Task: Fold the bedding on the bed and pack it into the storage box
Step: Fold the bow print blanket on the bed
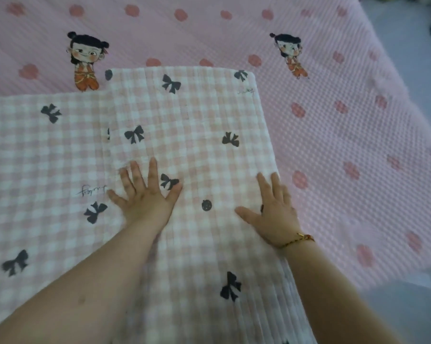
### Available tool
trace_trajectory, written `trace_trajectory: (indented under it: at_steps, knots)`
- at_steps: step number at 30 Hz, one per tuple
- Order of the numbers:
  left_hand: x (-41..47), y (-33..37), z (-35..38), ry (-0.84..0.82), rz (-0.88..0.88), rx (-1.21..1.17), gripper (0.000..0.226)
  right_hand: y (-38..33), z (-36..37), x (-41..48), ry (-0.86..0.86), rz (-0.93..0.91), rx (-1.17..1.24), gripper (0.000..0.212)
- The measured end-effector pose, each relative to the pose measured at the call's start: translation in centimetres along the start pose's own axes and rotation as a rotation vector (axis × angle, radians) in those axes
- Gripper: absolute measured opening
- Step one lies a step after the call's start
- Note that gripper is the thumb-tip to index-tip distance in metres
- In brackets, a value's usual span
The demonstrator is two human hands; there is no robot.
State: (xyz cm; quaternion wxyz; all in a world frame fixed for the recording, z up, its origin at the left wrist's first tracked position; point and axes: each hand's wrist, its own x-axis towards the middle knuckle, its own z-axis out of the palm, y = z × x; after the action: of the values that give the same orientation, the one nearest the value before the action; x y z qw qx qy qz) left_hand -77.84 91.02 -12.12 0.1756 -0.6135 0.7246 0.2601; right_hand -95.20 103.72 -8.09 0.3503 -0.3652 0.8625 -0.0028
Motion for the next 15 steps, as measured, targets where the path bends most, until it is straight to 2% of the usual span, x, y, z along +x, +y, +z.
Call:
trace_trajectory:
  at_steps: [5,7,9,12,15]
  knots:
    - [-2.6,0.3,-1.7,0.055,0.067,0.057,0.069,3.3,3.3,-7.7,0.033,0.175,0.244,0.105]
    - [-4.7,2.3,-1.1,0.065,0.192,0.052,0.061,3.9,5.0,-10.2,0.067,0.227,0.317,0.108]
    - [-7.2,5.4,0.1,0.001,0.331,-0.007,0.061,4.7,6.4,-11.7,0.101,0.274,0.367,0.109]
    - [-9.5,10.0,1.4,-0.089,0.366,-0.067,0.072,5.4,6.8,-12.2,0.136,0.305,0.411,0.108]
    - [-10.0,13.7,1.9,-0.151,0.323,-0.057,0.092,5.8,6.4,-12.8,0.15,0.251,0.476,0.097]
